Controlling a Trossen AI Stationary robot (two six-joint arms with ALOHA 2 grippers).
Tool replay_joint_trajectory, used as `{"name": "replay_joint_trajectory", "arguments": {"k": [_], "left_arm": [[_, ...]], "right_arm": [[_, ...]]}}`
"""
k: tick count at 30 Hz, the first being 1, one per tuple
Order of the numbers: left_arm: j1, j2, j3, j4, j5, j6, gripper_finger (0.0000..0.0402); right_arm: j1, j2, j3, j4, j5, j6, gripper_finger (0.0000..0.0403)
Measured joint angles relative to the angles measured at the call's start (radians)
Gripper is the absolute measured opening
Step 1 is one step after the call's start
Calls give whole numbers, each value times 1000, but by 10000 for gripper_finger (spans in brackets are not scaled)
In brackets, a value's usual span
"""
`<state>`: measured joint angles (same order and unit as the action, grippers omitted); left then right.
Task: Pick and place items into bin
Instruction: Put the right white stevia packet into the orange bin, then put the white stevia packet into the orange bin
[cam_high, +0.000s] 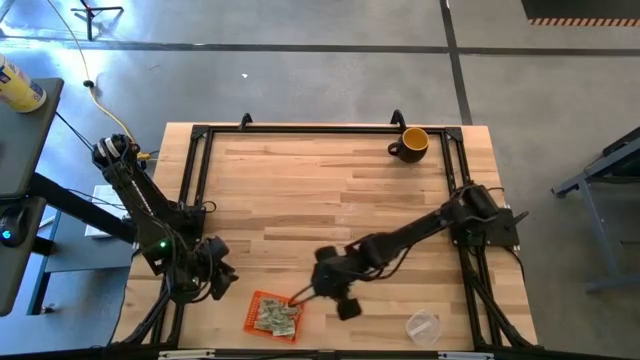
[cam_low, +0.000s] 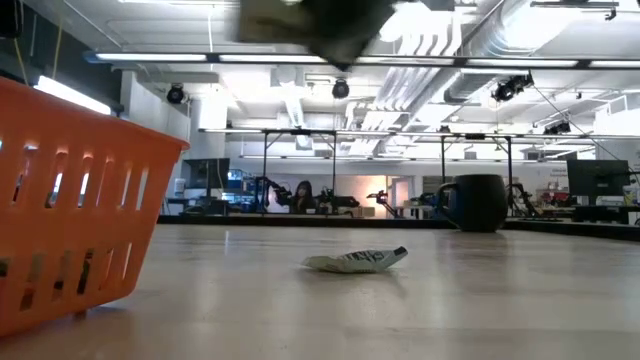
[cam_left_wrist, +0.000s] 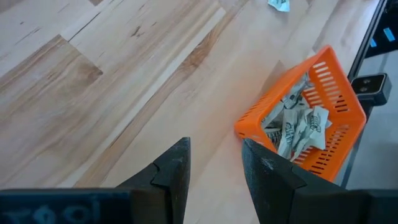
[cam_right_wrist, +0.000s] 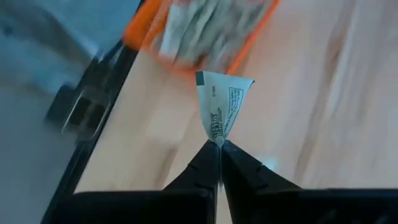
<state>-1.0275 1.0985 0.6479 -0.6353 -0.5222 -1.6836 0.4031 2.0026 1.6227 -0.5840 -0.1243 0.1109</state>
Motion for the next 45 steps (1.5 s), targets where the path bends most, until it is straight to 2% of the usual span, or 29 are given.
{"name": "replay_joint_trajectory", "arguments": {"k": [4, 11, 14, 15, 17, 20, 23, 26, 29, 32, 36, 38, 42, 45], "left_arm": [[0, 0, 0, 5, 0, 47, 179], [0, 0, 0, 5, 27, 153, 179], [0, 0, 0, 5, 51, 193, 179], [0, 0, 0, 6, 59, 204, 179], [0, 0, 0, 6, 69, 222, 179], [0, 0, 0, 6, 81, 225, 179], [0, 0, 0, 7, 92, 242, 179], [0, 0, 0, 6, 94, 247, 179], [0, 0, 0, 6, 94, 243, 179], [0, 0, 0, 8, 91, 239, 179], [0, 0, 0, 8, 50, 211, 179], [0, 0, 0, 9, 26, 192, 179], [0, 0, 0, 8, 8, 161, 179], [0, 0, 0, 6, 7, 150, 179]], "right_arm": [[3, 115, 148, 5, 13, -6, 11], [16, 391, 563, -132, 21, 5, 14], [23, 470, 725, -191, 62, 5, 26], [26, 481, 737, -186, 71, 5, 35], [31, 470, 691, -144, 66, 42, 59], [38, 474, 670, -196, 87, 144, 110], [52, 466, 673, -238, 177, 167, 167], [68, 459, 673, -350, 305, 108, 217], [77, 443, 673, -496, 365, 114, 248], [83, 438, 670, -585, 355, 81, 254], [101, 420, 583, -568, 336, 31, 240], [114, 370, 489, -539, 308, 27, 227], [133, 234, 258, -339, 315, 26, 205], [115, 166, 124, -239, 273, 42, 198]]}}
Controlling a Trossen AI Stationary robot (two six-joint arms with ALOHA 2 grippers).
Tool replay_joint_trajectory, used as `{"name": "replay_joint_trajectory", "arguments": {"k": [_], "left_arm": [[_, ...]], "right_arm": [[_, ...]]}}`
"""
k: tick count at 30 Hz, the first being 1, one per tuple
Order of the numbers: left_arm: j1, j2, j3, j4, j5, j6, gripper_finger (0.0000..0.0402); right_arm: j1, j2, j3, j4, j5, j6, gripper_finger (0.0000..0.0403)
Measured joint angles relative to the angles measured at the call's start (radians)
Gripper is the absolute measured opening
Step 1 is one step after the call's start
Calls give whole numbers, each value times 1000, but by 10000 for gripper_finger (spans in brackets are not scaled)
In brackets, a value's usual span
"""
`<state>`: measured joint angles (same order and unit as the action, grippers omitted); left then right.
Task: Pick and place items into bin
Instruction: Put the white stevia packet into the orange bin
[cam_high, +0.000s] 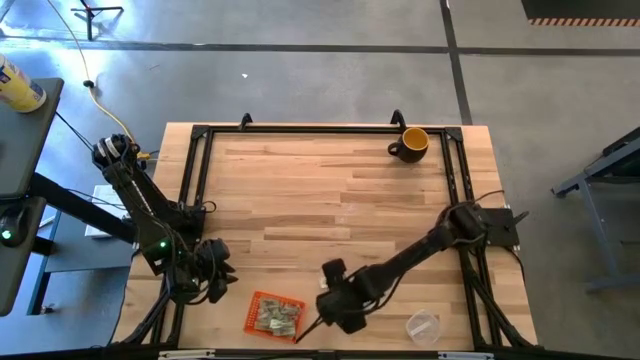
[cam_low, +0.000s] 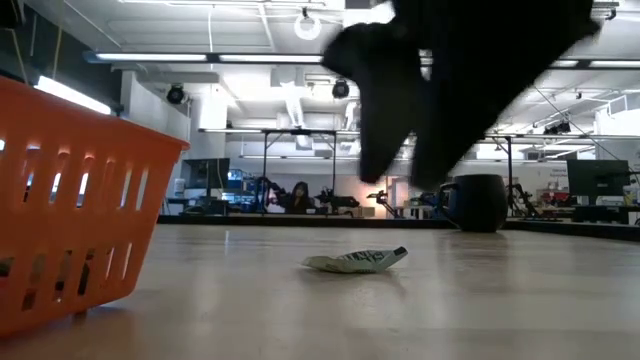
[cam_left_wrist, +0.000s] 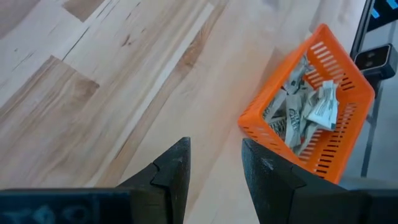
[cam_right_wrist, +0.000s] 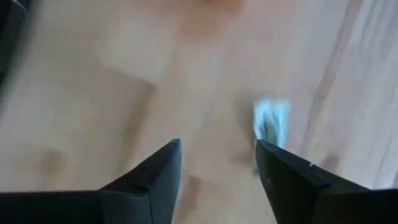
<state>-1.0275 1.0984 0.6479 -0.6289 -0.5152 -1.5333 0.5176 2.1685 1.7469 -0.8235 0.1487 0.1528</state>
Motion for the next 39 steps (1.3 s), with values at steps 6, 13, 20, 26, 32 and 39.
{"name": "replay_joint_trajectory", "arguments": {"k": [6, 13, 20, 26, 32, 39], "left_arm": [[0, 0, 0, -3, -1, -54, 179], [0, 0, 0, -8, -3, -132, 179], [0, 0, 0, -28, -11, -133, 179], [0, 0, 0, -28, -11, -132, 179], [0, 0, 0, -33, -15, -124, 179], [0, 0, 0, -32, -19, -91, 179]], "right_arm": [[-57, -22, -143, 69, -29, 5, 200], [-82, -26, -160, 104, -40, -35, 218], [-107, 5, -160, 165, -58, -43, 224], [-129, 21, -156, 157, -82, -21, 187], [-149, 22, -156, 140, -119, 40, 109], [-122, 10, -90, 91, -139, 86, 9]]}}
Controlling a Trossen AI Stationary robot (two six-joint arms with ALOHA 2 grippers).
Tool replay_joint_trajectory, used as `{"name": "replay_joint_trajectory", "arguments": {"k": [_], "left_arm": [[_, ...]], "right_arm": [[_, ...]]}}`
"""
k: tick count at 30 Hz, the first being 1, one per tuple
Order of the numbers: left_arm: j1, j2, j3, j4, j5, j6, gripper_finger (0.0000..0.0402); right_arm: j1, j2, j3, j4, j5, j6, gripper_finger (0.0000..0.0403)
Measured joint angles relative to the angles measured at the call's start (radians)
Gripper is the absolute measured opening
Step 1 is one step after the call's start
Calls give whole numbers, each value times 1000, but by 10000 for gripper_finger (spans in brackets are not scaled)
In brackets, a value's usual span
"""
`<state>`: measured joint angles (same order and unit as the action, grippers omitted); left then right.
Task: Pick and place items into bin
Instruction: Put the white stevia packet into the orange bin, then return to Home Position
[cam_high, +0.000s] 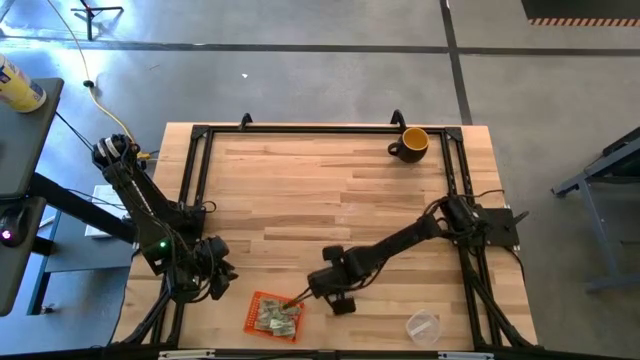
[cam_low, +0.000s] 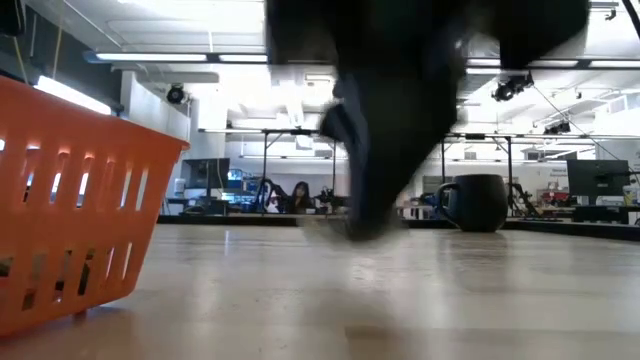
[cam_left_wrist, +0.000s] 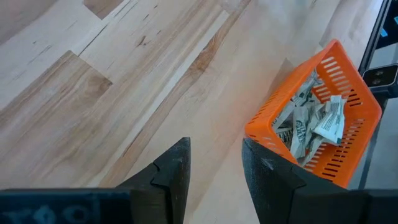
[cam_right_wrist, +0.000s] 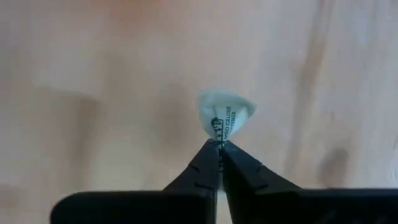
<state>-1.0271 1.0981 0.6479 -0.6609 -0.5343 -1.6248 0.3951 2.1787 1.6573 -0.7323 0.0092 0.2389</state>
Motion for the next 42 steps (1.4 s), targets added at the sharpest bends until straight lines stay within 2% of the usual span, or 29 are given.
{"name": "replay_joint_trajectory", "arguments": {"k": [3, 7, 11, 18, 21, 24, 27, 30, 32, 34, 36, 38, 40, 42], "left_arm": [[0, 0, 0, 1, 0, 27, 179], [0, 0, 0, 7, 0, 67, 179], [0, 0, 0, 12, -1, 134, 179], [0, 0, 0, 14, -11, 189, 179], [0, 0, 0, 17, -11, 189, 179], [0, 0, 0, 30, 2, 189, 179], [-1, 0, 0, 47, 16, 189, 179], [0, 0, 0, 45, 24, 186, 179], [0, -5, 0, 44, 61, 158, 179], [0, -7, 0, 60, 96, 71, 179], [-3, -5, 0, 111, 94, 36, 179], [-9, -6, 0, 180, 88, 116, 179], [-5, -7, 0, 276, 98, 268, 179], [19, -13, 0, 346, 105, 379, 179]], "right_arm": [[17, -7, 99, -32, 3, 42, 11], [31, -8, 223, -27, 66, 51, 4], [30, 2, 298, 55, 31, 65, 10], [41, 177, 474, 146, -34, 137, 17], [51, 256, 601, 120, -44, 157, 49], [57, 302, 699, 22, -10, 197, 96], [59, 278, 667, -8, 34, 272, 143], [70, 240, 665, -99, 113, 341, 180], [78, 214, 667, -181, 120, 408, 198], [80, 201, 667, -239, 91, 485, 211], [78, 200, 668, -245, 15, 534, 221], [72, 199, 677, -249, -88, 562, 230], [62, 193, 680, -244, -156, 598, 236], [55, 192, 680, -243, -177, 527, 240]]}}
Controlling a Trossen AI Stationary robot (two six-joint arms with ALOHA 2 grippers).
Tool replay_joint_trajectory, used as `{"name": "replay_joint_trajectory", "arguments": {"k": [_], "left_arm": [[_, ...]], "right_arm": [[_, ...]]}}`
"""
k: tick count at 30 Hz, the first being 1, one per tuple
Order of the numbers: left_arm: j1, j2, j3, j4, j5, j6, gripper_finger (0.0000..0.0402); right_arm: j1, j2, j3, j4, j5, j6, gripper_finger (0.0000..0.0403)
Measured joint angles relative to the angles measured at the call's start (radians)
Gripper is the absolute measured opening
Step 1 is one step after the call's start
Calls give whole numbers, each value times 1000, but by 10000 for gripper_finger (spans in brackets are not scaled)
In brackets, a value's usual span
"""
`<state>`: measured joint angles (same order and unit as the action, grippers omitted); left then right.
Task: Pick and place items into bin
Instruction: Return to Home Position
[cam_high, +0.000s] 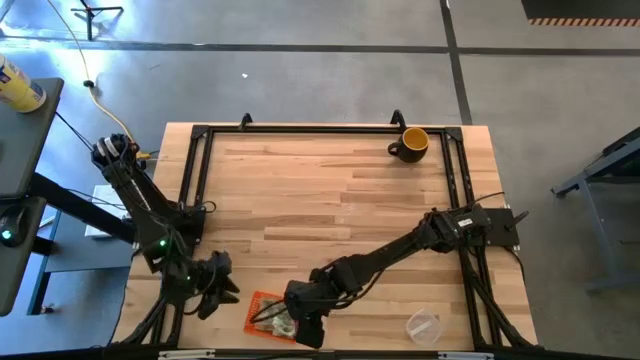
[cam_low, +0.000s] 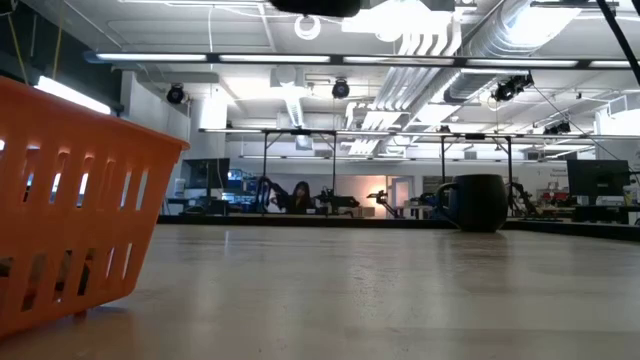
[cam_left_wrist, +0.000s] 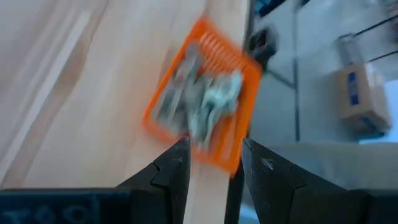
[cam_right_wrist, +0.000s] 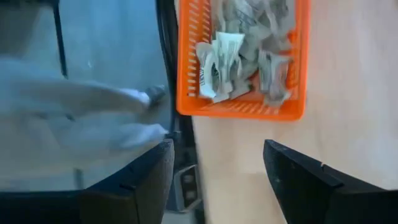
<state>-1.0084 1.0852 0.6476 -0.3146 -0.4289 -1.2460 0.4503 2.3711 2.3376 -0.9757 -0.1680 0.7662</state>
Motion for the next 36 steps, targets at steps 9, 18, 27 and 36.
{"name": "replay_joint_trajectory", "arguments": {"k": [9, 18, 27, 36], "left_arm": [[312, -149, -159, 266, 159, 347, 179], [652, -258, -190, 427, 348, 600, 179], [969, -338, -189, 390, 524, 750, 179], [993, -603, -192, 162, 381, 775, 179]], "right_arm": [[-69, -226, -415, 93, -94, -269, 234], [-133, -874, -1389, 892, -75, -197, 236], [-353, -1218, -1924, 1517, -324, -203, 232], [-468, -1541, -2092, 1522, -189, -242, 233]]}}
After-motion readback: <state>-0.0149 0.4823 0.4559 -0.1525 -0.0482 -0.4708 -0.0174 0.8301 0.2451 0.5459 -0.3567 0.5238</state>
